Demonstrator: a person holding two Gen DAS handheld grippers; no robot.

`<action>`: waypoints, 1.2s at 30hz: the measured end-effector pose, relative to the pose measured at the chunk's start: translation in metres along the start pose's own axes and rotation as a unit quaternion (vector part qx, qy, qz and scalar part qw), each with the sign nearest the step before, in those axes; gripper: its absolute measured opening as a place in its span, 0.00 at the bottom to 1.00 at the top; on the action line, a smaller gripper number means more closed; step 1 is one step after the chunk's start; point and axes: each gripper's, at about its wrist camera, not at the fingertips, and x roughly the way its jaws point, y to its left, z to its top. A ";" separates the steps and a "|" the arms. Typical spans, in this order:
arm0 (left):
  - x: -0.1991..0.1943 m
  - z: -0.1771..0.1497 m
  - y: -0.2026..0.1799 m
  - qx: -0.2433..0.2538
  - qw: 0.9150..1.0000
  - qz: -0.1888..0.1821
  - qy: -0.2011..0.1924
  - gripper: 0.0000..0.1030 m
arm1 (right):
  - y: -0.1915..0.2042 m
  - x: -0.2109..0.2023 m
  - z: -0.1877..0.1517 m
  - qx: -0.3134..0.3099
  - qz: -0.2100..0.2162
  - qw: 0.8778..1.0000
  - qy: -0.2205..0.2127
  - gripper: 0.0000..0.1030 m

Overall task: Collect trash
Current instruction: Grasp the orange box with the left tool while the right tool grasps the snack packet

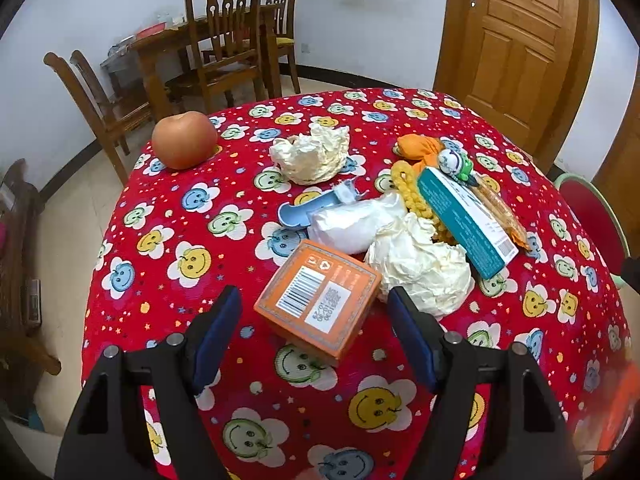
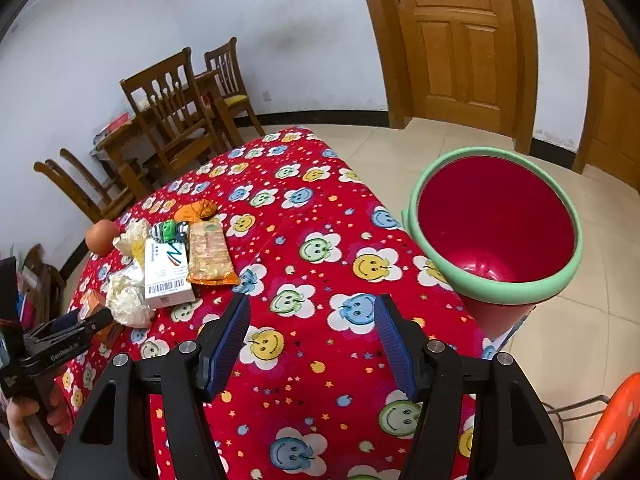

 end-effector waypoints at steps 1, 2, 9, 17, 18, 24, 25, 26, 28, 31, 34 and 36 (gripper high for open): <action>0.001 0.000 0.000 0.002 1.000 0.002 0.001 0.73 | 0.002 0.001 0.000 -0.003 0.001 1.000 0.001 0.64; 0.003 -0.001 0.000 0.002 1.000 0.004 0.002 0.73 | 0.005 0.003 0.001 -0.006 0.002 1.000 0.002 0.64; 0.000 -0.003 0.001 0.001 1.000 -0.012 -0.005 0.58 | 0.021 0.018 0.004 -0.023 0.014 1.000 0.015 0.64; -0.014 -0.002 0.005 -0.015 0.999 -0.010 -0.027 0.57 | 0.037 0.036 0.009 -0.040 0.026 0.998 0.034 0.64; -0.016 0.000 0.009 -0.027 0.999 -0.012 -0.029 0.57 | 0.040 0.039 0.010 -0.043 0.027 0.998 0.037 0.64; -0.019 0.009 0.025 -0.089 0.995 -0.011 -0.037 0.57 | 0.054 0.055 0.017 -0.055 0.040 0.996 0.049 0.63; -0.019 0.010 0.027 -0.095 0.995 -0.010 -0.038 0.57 | 0.056 0.057 0.018 -0.056 0.042 0.996 0.050 0.63; -0.018 0.011 0.028 -0.103 0.994 -0.007 -0.040 0.57 | 0.060 0.062 0.019 -0.058 0.045 0.996 0.053 0.63; -0.018 0.013 0.029 -0.110 0.993 -0.006 -0.042 0.57 | 0.063 0.068 0.021 -0.060 0.048 0.995 0.057 0.63; -0.018 0.015 0.028 -0.117 0.992 -0.003 -0.049 0.57 | 0.068 0.079 0.025 -0.059 0.053 0.995 0.068 0.63; -0.017 0.018 0.028 -0.124 0.991 -0.011 -0.051 0.57 | 0.073 0.092 0.028 -0.057 0.056 0.994 0.078 0.63; -0.017 0.020 0.027 -0.131 0.990 -0.017 -0.053 0.57 | 0.075 0.101 0.029 -0.057 0.059 0.993 0.088 0.63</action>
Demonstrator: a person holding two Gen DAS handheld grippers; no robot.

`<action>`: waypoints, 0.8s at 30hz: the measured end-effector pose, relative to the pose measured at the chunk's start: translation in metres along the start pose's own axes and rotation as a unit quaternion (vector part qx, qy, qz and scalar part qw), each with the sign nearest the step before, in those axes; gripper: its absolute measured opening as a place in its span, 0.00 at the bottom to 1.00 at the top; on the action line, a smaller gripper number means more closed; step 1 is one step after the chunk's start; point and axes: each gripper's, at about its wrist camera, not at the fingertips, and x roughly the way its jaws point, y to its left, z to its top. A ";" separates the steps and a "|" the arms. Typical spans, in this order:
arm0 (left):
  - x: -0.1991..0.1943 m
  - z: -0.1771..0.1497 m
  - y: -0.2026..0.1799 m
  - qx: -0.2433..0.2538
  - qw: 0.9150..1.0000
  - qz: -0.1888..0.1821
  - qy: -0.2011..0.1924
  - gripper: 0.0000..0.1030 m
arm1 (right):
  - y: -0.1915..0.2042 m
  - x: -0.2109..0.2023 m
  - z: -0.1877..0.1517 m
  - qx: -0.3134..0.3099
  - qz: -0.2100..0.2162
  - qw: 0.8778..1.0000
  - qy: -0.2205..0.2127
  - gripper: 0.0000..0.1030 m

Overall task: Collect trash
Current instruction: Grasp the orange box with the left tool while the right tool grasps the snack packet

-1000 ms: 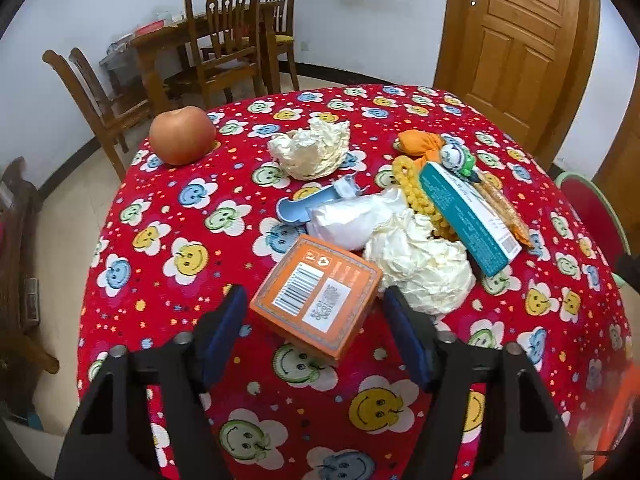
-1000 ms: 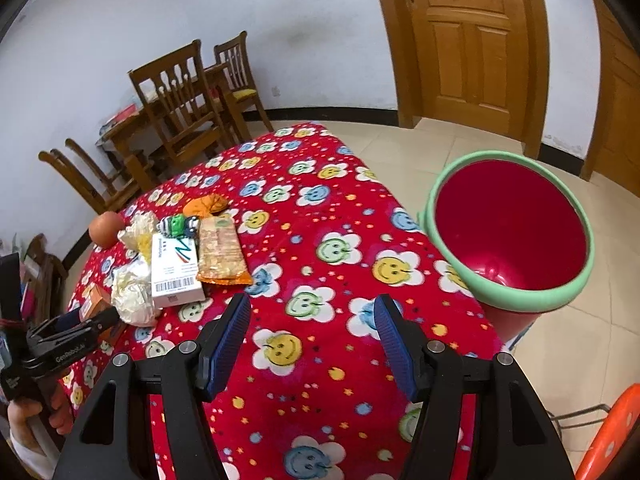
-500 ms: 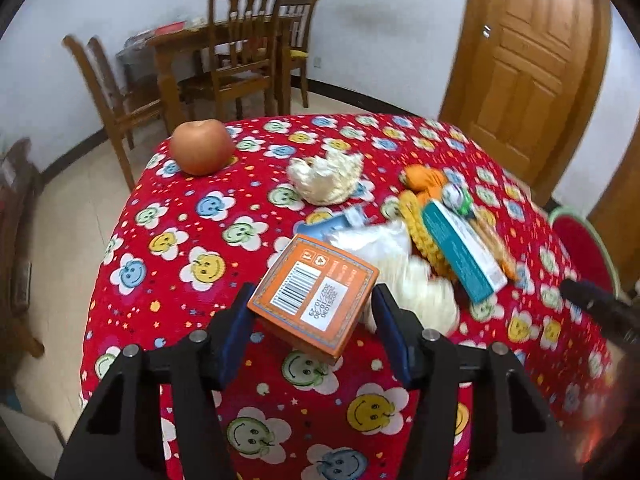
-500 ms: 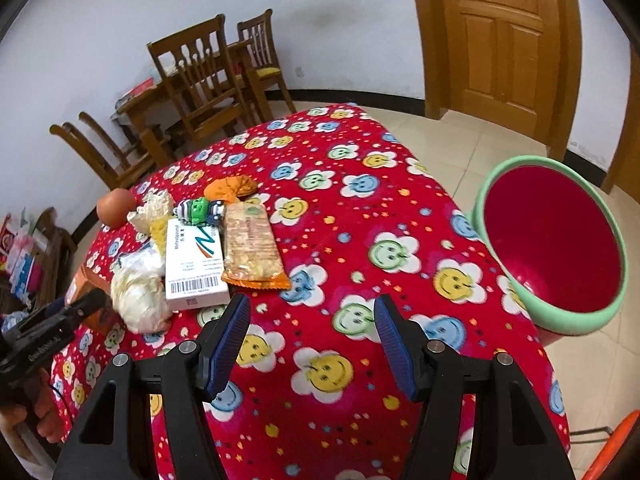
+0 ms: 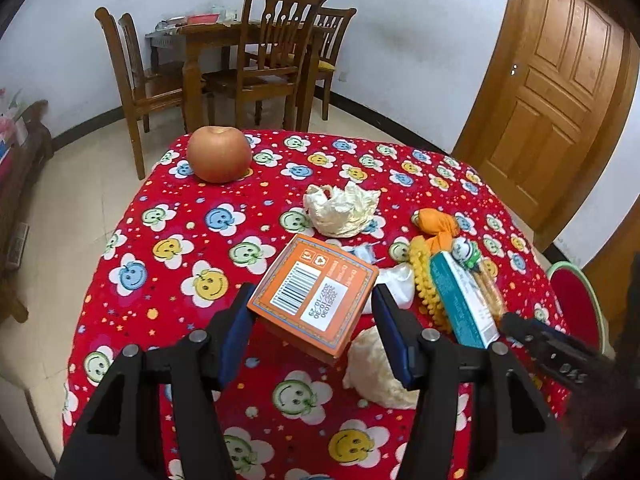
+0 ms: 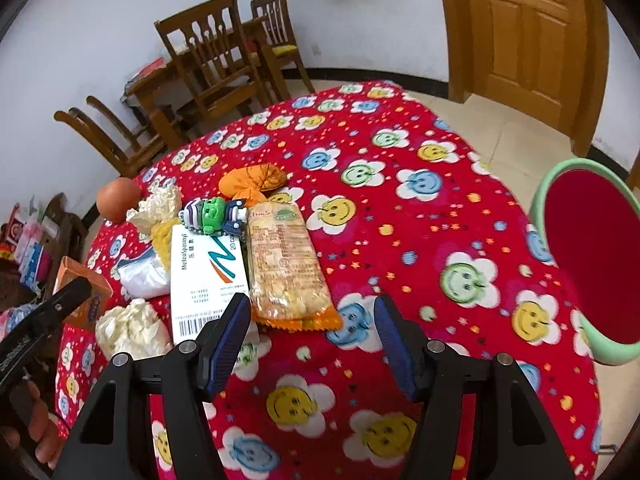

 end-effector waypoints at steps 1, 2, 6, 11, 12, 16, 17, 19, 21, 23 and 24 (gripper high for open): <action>0.000 0.001 -0.001 -0.003 1.000 -0.002 0.000 0.57 | 0.001 0.004 0.001 0.000 0.002 1.000 0.003 0.63; 0.001 0.001 -0.001 -0.005 1.000 -0.005 0.000 0.57 | 0.001 0.007 0.002 0.000 0.004 1.000 0.006 0.63; 0.001 0.001 -0.005 -0.007 1.000 -0.007 0.000 0.57 | 0.002 0.013 0.005 0.001 0.010 1.000 0.005 0.63; 0.003 0.000 -0.008 -0.005 1.000 -0.006 0.002 0.57 | -0.001 0.018 0.007 0.007 0.018 1.000 0.002 0.53; 0.003 -0.001 -0.009 -0.006 1.000 -0.006 0.002 0.57 | -0.002 0.018 0.007 0.007 0.016 1.000 0.002 0.52; 0.001 -0.002 -0.010 -0.007 1.000 -0.007 0.004 0.57 | -0.003 0.019 0.007 0.004 0.015 1.000 0.003 0.46; 0.000 -0.003 -0.011 -0.007 1.000 -0.008 0.003 0.57 | -0.003 0.018 0.006 0.002 0.012 1.000 0.001 0.45; -0.003 -0.003 -0.013 -0.006 1.000 -0.009 0.001 0.57 | -0.003 0.014 0.005 0.002 0.012 1.000 -0.003 0.40; -0.007 -0.002 -0.015 -0.004 1.000 -0.011 -0.002 0.57 | -0.006 0.008 0.003 0.008 0.014 1.000 -0.007 0.40; -0.011 -0.002 -0.017 -0.001 1.000 -0.013 -0.005 0.57 | -0.008 0.003 0.002 0.013 0.016 1.000 -0.011 0.39; -0.012 -0.002 -0.018 0.000 1.000 -0.014 -0.006 0.57 | -0.010 -0.001 0.000 0.013 0.015 1.000 -0.015 0.39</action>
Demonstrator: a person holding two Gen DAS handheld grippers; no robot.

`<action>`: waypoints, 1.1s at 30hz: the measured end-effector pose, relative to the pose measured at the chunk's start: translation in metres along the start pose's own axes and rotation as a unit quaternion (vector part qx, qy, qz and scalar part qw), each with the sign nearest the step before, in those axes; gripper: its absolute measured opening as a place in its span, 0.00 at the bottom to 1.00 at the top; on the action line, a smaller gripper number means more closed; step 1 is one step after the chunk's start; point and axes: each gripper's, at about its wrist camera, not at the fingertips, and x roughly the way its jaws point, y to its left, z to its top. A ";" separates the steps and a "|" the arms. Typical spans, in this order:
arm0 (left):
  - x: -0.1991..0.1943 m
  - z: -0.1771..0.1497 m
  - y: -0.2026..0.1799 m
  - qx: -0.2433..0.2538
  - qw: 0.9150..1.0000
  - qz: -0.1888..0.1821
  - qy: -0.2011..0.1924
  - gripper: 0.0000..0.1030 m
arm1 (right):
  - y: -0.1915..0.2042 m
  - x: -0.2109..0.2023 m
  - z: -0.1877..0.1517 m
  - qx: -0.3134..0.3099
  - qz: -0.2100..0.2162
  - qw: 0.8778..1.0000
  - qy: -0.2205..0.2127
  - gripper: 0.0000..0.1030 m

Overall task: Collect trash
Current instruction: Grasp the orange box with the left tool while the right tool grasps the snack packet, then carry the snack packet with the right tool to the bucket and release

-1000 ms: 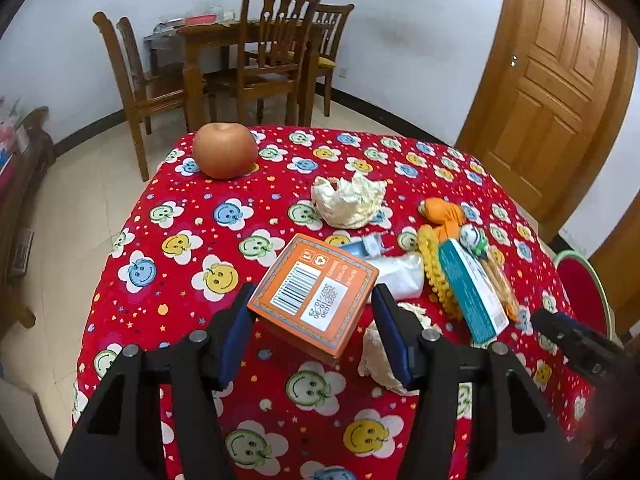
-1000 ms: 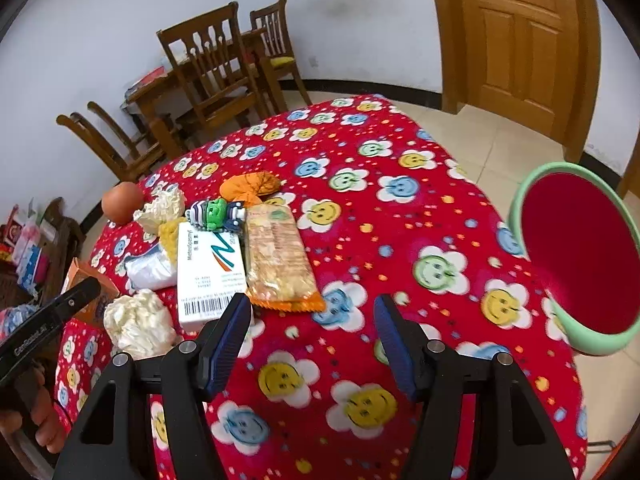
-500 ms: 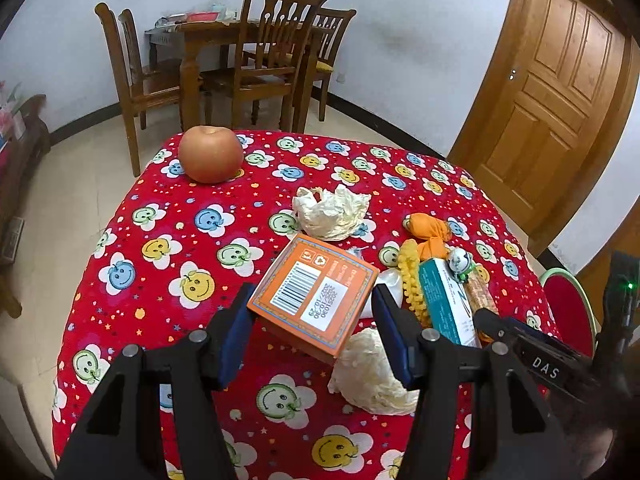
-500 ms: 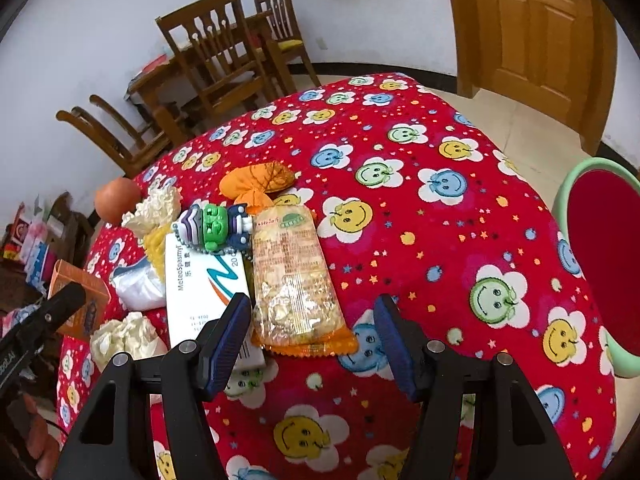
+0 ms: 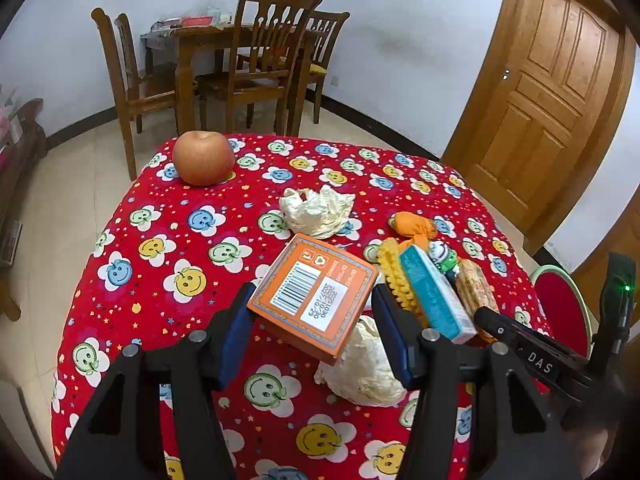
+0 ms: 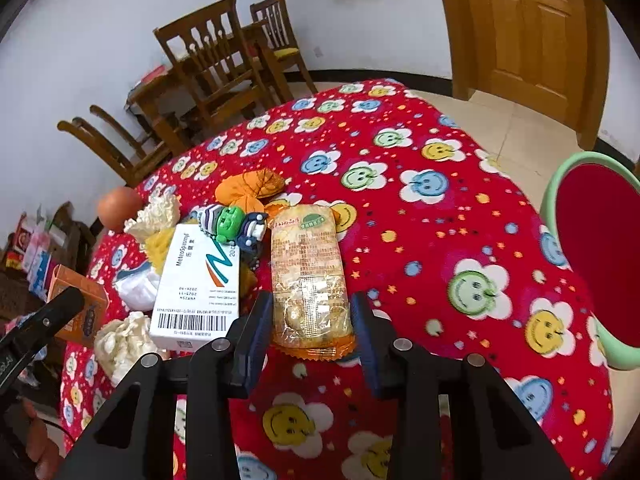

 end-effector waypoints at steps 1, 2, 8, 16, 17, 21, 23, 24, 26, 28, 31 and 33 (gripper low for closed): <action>-0.002 -0.001 -0.001 0.001 1.000 -0.001 -0.001 0.57 | -0.001 -0.003 -0.001 -0.001 -0.003 1.000 -0.004 0.39; -0.003 -0.001 -0.004 0.002 1.000 -0.004 -0.002 0.57 | -0.002 -0.008 -0.002 0.000 -0.004 1.000 -0.009 0.39; -0.011 -0.003 -0.016 0.012 1.000 -0.015 -0.004 0.57 | -0.010 -0.032 -0.007 0.008 0.000 1.000 -0.022 0.39; -0.019 -0.004 -0.033 0.025 0.999 -0.030 -0.007 0.57 | -0.028 -0.066 -0.018 0.026 0.001 0.999 -0.045 0.39; -0.020 -0.004 -0.037 0.027 0.999 -0.033 -0.008 0.57 | -0.032 -0.071 -0.019 0.028 0.000 0.998 -0.050 0.39; -0.026 -0.004 -0.048 0.038 0.998 -0.041 -0.014 0.57 | -0.045 -0.086 -0.022 0.043 -0.003 0.997 -0.063 0.39; -0.029 -0.003 -0.054 0.041 0.998 -0.048 -0.016 0.57 | -0.051 -0.091 -0.022 0.049 -0.005 0.996 -0.068 0.39; -0.029 -0.002 -0.057 0.043 0.998 -0.051 -0.016 0.57 | -0.055 -0.094 -0.023 0.053 -0.006 0.996 -0.071 0.39; -0.030 -0.001 -0.063 0.048 0.997 -0.054 -0.016 0.57 | -0.062 -0.099 -0.024 0.061 -0.010 0.995 -0.075 0.39; -0.031 -0.001 -0.070 0.054 0.997 -0.057 -0.017 0.57 | -0.068 -0.103 -0.026 0.068 -0.014 0.995 -0.078 0.39; -0.030 -0.001 -0.082 0.063 0.996 -0.065 -0.015 0.57 | -0.080 -0.111 -0.027 0.081 -0.017 0.993 -0.085 0.39; -0.029 -0.002 -0.089 0.068 0.995 -0.070 -0.013 0.57 | -0.089 -0.117 -0.028 0.090 -0.023 0.991 -0.092 0.39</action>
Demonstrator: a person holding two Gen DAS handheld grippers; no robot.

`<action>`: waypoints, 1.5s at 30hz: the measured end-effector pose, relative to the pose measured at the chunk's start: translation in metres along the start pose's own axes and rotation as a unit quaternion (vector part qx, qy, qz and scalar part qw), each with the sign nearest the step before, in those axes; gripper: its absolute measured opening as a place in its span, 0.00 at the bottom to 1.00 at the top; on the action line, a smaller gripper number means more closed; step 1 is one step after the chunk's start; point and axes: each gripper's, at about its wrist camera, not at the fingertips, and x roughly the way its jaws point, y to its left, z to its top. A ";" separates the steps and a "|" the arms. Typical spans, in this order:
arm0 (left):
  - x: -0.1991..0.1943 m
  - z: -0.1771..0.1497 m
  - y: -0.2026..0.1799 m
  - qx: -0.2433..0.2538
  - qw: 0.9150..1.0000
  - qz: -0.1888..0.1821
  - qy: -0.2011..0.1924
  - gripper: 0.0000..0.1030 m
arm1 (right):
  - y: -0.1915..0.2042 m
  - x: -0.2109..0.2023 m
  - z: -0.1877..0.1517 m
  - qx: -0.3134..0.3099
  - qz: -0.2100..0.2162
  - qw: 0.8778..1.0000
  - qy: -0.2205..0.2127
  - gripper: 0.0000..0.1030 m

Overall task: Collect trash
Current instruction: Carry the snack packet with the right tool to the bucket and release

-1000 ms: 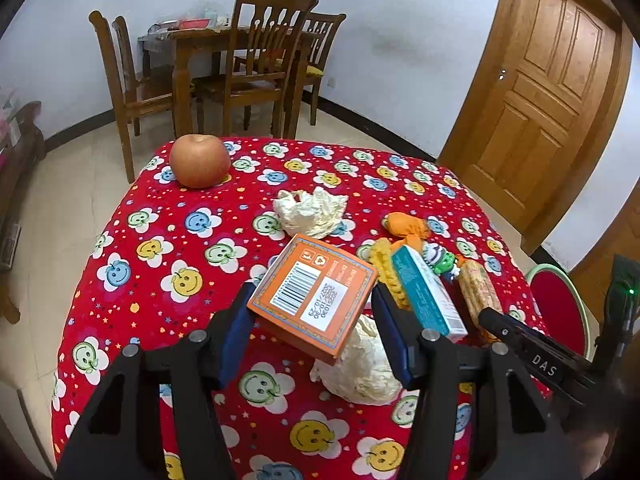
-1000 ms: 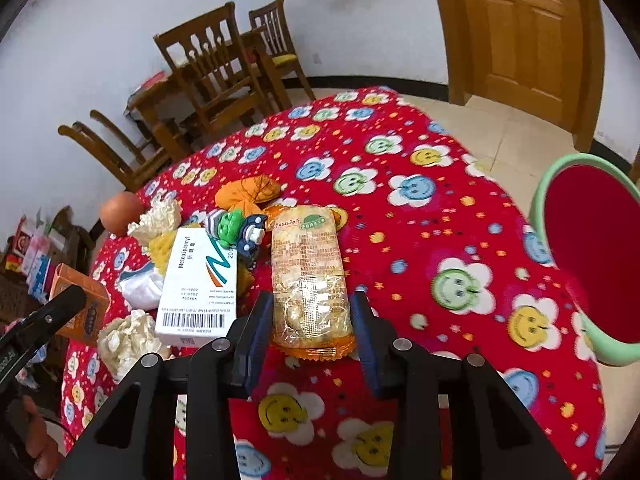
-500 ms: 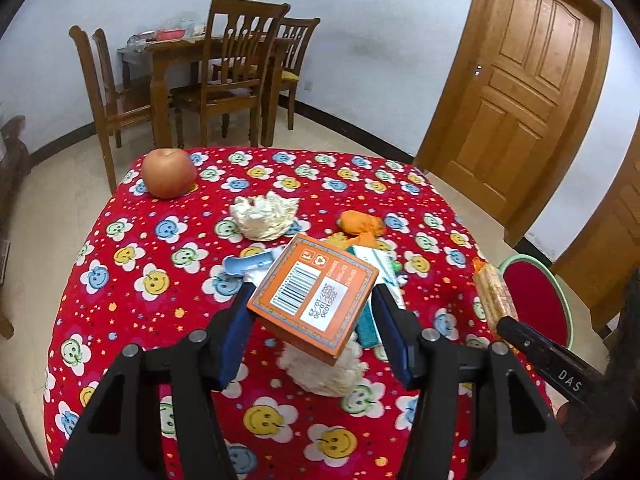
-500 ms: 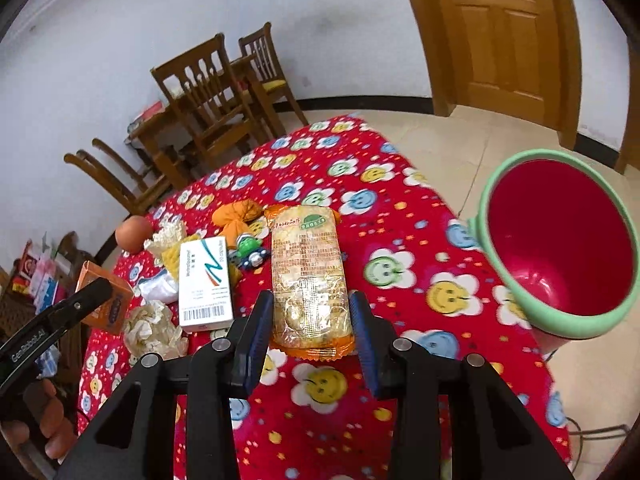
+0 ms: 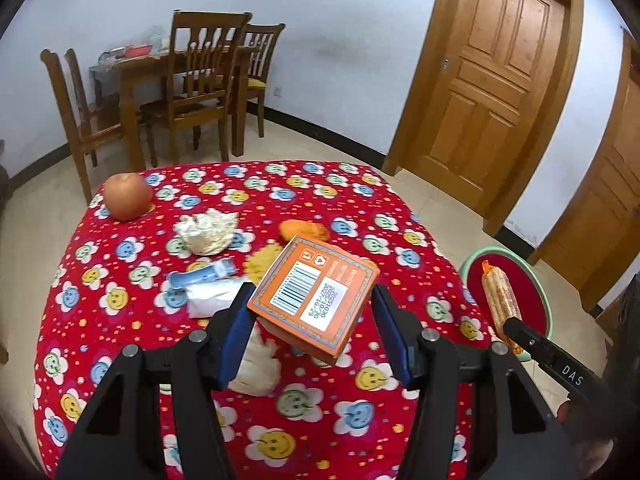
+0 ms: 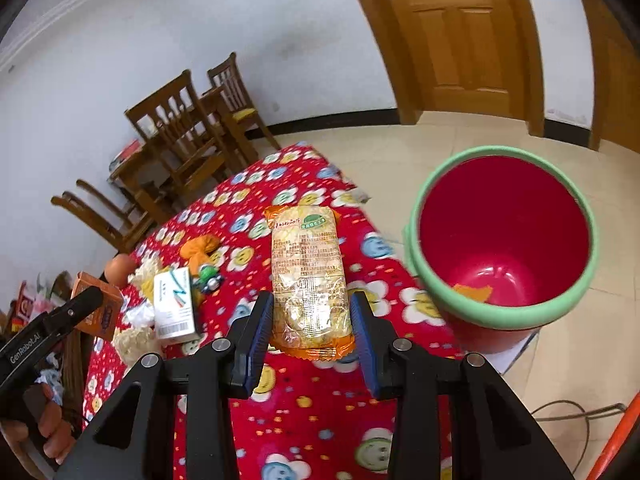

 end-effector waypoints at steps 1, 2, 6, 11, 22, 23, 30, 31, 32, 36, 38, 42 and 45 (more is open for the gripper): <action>0.000 0.000 -0.004 0.003 1.000 -0.002 0.001 0.57 | -0.004 -0.002 0.001 0.004 -0.003 1.000 -0.003 0.39; 0.002 0.001 -0.009 0.007 1.000 -0.005 0.001 0.57 | -0.009 -0.005 0.002 0.009 -0.007 1.000 -0.007 0.39; 0.007 0.002 -0.028 0.022 1.000 -0.017 0.005 0.57 | -0.030 -0.011 0.005 0.029 -0.023 0.999 -0.017 0.39; 0.017 0.003 -0.053 0.040 0.999 -0.034 0.011 0.57 | -0.055 -0.016 0.008 0.053 -0.047 0.997 -0.025 0.39; 0.042 0.003 -0.109 0.084 0.993 -0.073 0.037 0.57 | -0.107 -0.012 0.013 0.093 -0.091 0.991 -0.025 0.40; 0.044 0.003 -0.115 0.090 0.992 -0.076 0.038 0.57 | -0.110 -0.011 0.014 0.096 -0.095 0.991 -0.025 0.40; 0.054 0.002 -0.141 0.111 0.989 -0.091 0.046 0.57 | -0.128 -0.009 0.020 0.112 -0.107 0.987 -0.033 0.41; 0.056 0.002 -0.144 0.113 0.988 -0.093 0.048 0.57 | -0.130 -0.010 0.021 0.112 -0.105 0.987 -0.035 0.41; 0.058 0.002 -0.147 0.114 0.988 -0.094 0.049 0.57 | -0.131 -0.013 0.021 0.111 -0.107 0.987 -0.039 0.41; 0.065 0.000 -0.157 0.121 0.986 -0.100 0.057 0.57 | -0.133 -0.020 0.021 0.110 -0.109 0.987 -0.049 0.41; 0.068 -0.002 -0.162 0.125 0.985 -0.102 0.061 0.57 | -0.134 -0.025 0.020 0.111 -0.109 0.986 -0.054 0.41; 0.075 -0.005 -0.173 0.132 0.983 -0.110 0.067 0.57 | -0.133 -0.035 0.019 0.108 -0.115 0.985 -0.067 0.41; 0.081 -0.007 -0.181 0.139 0.981 -0.116 0.070 0.57 | -0.134 -0.045 0.018 0.107 -0.121 0.984 -0.079 0.42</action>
